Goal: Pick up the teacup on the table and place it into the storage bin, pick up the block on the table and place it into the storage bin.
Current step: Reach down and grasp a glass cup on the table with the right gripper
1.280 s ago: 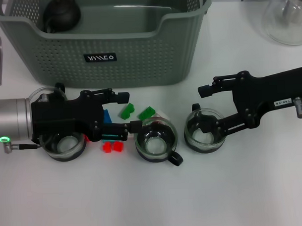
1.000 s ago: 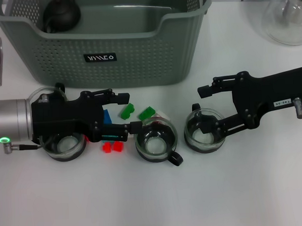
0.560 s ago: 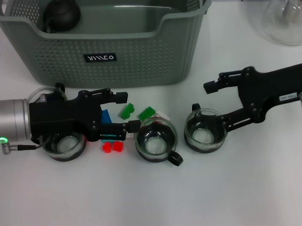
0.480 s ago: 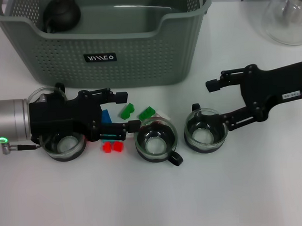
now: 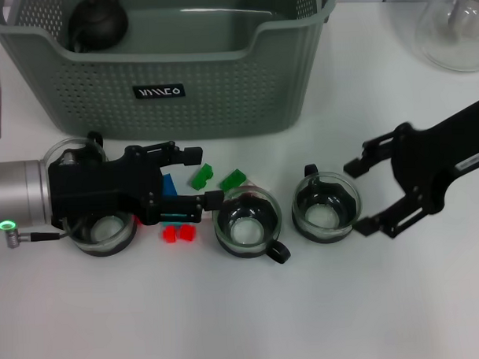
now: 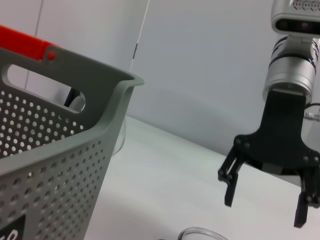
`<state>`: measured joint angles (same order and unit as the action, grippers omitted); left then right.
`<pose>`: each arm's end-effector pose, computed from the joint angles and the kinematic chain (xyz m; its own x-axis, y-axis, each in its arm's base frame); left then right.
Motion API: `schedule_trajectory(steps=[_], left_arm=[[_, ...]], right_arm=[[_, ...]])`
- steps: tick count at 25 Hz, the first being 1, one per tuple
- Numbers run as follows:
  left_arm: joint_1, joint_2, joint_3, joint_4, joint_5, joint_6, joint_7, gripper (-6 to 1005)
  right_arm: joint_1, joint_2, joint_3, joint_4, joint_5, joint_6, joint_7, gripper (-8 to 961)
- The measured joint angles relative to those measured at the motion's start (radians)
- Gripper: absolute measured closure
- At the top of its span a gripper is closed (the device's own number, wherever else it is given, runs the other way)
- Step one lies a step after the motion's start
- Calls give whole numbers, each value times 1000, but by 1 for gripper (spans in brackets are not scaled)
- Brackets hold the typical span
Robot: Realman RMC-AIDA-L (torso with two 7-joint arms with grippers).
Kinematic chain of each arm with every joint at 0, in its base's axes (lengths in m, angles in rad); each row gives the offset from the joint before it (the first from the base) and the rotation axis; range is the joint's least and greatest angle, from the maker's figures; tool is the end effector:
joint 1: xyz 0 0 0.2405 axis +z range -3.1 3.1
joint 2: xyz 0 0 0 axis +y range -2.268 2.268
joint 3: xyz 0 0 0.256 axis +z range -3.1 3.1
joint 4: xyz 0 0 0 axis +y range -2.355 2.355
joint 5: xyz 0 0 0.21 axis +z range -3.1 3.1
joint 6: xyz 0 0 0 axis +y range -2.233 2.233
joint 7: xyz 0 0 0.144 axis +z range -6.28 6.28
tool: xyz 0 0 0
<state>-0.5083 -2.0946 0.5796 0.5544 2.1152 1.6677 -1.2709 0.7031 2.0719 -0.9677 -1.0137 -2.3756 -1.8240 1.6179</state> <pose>-0.2740 0.2952 -0.0196 0.7698 0.3681 0.5215 0.4468 -0.8942 -0.0284 0.1946 0.3388 0.0096 0.9890 -0.1352 0.0594 -0.1398 -0.9869 0.0810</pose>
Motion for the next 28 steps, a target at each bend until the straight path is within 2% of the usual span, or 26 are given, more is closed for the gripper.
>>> schedule_trajectory(steps=[5, 11, 28], left_arm=[[7, -2, 0, -1, -4, 0, -3, 111], [14, -3, 0, -2, -11, 0, -1, 111], [18, -2, -1, 0, -17, -3, 2, 112]], right_arm=[[15, 26, -147, -83, -59, 0, 85, 38], [37, 28, -265, -96, -64, 33, 147, 38], [44, 32, -634, -77, -66, 289, 291, 38]])
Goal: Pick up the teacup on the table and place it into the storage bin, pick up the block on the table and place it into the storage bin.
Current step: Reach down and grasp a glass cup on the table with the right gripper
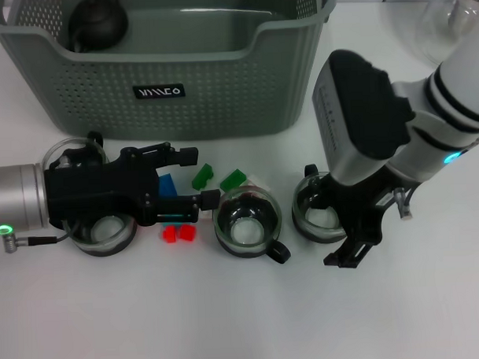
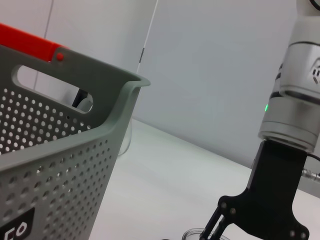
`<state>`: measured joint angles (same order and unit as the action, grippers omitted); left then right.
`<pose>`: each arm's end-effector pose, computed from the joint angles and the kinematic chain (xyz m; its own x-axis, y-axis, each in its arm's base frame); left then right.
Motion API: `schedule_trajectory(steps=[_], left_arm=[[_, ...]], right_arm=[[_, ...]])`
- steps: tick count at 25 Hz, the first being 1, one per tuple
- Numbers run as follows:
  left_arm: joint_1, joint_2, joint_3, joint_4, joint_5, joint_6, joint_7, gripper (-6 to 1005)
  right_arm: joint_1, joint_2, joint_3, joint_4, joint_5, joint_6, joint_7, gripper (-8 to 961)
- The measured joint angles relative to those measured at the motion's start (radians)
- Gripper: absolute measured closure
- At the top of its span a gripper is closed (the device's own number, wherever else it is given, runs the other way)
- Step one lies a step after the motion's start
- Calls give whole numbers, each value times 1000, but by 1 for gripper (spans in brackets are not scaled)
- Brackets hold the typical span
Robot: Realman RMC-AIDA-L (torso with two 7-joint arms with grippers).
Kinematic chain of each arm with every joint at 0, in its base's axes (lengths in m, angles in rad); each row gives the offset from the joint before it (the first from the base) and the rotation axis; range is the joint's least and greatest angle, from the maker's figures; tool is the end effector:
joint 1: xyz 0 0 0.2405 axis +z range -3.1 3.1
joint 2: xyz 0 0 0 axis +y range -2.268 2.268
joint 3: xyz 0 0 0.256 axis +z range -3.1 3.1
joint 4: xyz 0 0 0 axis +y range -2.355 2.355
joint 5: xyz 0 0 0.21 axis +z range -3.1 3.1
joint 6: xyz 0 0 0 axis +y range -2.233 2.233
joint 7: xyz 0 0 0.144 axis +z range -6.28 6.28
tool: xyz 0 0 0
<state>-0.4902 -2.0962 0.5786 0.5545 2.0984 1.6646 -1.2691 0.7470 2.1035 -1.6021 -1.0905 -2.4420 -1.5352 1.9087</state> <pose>-0.2779 0.2919 -0.0189 0.7566 0.3752 0.5355 0.4644 -0.8849 -0.0361 0.1572 0.3322 -0.0731 0.8994 0.0750 0.4306 0.0404 -0.9952 0.0890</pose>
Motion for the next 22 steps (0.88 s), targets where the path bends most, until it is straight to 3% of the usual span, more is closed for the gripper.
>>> schedule_trajectory(steps=[14, 22], left_arm=[[8, 1, -12, -2, 0, 0, 6, 111], [20, -1, -21, -3, 0, -9, 25, 111]], right_arm=[[1, 1, -34, 39, -3, 31, 48, 143], [1, 1, -43, 39, -25, 33, 87, 499]])
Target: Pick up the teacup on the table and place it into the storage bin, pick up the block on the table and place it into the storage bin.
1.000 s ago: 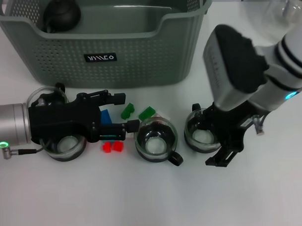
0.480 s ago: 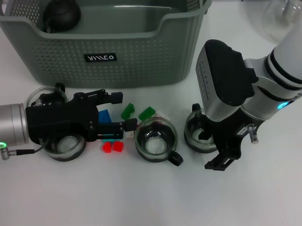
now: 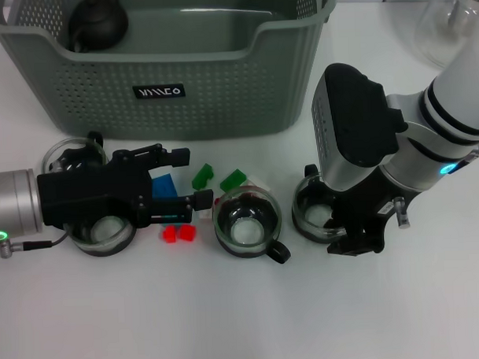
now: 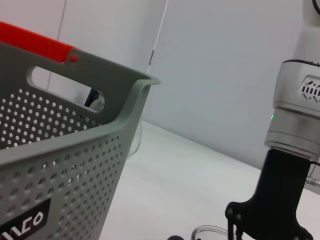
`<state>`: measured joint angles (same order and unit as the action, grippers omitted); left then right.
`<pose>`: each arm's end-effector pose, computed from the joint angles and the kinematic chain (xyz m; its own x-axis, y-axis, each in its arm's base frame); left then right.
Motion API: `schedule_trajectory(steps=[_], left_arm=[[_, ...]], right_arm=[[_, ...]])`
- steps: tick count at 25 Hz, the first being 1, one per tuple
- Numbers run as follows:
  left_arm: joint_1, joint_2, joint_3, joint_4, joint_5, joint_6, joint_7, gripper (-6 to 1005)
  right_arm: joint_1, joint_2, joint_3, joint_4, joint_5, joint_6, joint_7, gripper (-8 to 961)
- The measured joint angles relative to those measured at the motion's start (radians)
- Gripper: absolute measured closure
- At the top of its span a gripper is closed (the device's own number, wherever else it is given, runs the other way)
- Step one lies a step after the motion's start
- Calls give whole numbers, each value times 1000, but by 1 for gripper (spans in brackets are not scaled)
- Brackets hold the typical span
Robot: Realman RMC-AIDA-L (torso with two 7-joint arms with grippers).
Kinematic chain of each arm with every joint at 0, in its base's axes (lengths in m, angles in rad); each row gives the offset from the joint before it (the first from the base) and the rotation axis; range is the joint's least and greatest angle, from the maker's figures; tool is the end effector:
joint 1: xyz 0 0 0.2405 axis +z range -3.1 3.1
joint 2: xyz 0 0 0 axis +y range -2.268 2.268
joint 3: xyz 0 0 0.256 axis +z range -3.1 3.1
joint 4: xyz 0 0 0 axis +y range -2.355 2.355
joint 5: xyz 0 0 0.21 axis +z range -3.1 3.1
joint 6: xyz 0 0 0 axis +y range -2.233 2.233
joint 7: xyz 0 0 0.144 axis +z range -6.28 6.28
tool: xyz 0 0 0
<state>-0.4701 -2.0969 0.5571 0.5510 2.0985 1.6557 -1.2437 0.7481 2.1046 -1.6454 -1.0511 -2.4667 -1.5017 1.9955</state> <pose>-0.2853 0.2879 -0.0175 0.7516 0.3706 0.5456 0.4783 -0.8759 -0.0639 0.1676 0.3303 -0.0806 0.8773 -0.0003 0.4799 -0.0308 -0.9980 0.0557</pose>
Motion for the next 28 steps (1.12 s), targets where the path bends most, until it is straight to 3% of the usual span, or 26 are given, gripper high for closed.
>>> schedule_trajectory(steps=[2, 11, 17, 24, 28], left_arm=[[1, 0, -2, 0, 0, 0, 2, 111], [5, 0, -2, 0, 0, 7, 16, 111], [6, 1, -2, 0, 0, 9, 16, 112], [11, 1, -3, 0, 0, 10, 17, 112], [11, 1, -3, 0, 3, 4, 18, 113]], right_arm=[[0, 0, 0, 0, 0, -4, 8, 598], [2, -4, 2, -8, -3, -22, 33, 832], [0, -9, 56, -61, -12, -103, 38, 897], [-1, -12, 304, -271, -48, -355, 37, 893], [30, -8, 386, -385, 54, -446, 38, 891]])
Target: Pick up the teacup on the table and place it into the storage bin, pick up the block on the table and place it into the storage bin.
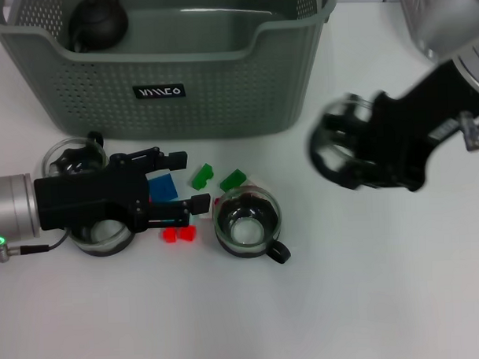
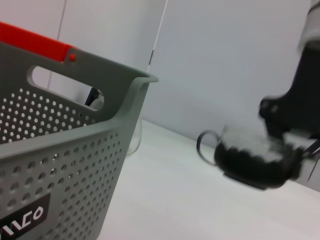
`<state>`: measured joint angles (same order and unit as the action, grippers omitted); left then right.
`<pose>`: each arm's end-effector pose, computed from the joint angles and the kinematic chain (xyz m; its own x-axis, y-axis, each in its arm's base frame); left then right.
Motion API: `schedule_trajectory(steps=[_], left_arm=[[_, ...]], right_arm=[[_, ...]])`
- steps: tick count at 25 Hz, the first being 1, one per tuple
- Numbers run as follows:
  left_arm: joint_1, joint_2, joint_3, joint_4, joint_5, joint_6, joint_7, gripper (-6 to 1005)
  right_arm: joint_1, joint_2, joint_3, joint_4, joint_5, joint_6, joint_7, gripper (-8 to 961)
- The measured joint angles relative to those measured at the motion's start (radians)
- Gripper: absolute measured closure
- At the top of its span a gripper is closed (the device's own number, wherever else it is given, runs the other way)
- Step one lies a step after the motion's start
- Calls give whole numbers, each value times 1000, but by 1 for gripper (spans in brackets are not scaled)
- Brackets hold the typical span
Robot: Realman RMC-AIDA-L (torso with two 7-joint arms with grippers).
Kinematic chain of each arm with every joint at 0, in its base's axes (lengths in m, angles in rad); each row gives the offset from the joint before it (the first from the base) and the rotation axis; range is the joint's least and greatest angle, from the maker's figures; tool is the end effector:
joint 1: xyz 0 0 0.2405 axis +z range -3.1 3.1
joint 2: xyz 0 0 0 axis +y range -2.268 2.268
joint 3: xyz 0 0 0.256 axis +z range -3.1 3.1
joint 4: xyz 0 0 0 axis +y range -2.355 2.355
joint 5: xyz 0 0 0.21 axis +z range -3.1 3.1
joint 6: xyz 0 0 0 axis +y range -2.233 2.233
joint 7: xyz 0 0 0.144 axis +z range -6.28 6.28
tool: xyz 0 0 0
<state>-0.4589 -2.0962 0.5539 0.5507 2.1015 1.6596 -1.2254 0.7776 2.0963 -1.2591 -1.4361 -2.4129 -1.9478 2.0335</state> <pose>-0.2887 0.2842 -0.0171 0.7557 0.3636 0.5447 0.4740 -0.8776 -0.0717 0.1030 0.3296 0.0162 0.9513 -0.0320 0.3065 -0.0442 -0.9985 0.0330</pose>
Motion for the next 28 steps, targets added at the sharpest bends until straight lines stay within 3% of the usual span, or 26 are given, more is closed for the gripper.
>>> schedule_trajectory(steps=[5, 10, 15, 20, 21, 28], left_arm=[[0, 0, 0, 0, -1, -4, 9, 113], [0, -1, 0, 0, -2, -5, 9, 113], [0, -2, 0, 0, -3, -5, 9, 114], [-4, -4, 0, -1, -3, 2, 11, 114], [-9, -5, 0, -1, -3, 5, 14, 114], [-13, -7, 10, -2, -3, 6, 25, 115]], right_arm=[[82, 1, 45, 21, 166, -10, -7, 888], [195, 2, 127, 102, 266, 88, -10, 885], [287, 1, 112, 198, 205, 342, 29, 882], [417, -2, 109, 471, 52, 636, 19, 879], [461, -1, 107, 582, 6, 758, 4, 879], [534, 6, 49, 804, -50, 1039, -31, 874]])
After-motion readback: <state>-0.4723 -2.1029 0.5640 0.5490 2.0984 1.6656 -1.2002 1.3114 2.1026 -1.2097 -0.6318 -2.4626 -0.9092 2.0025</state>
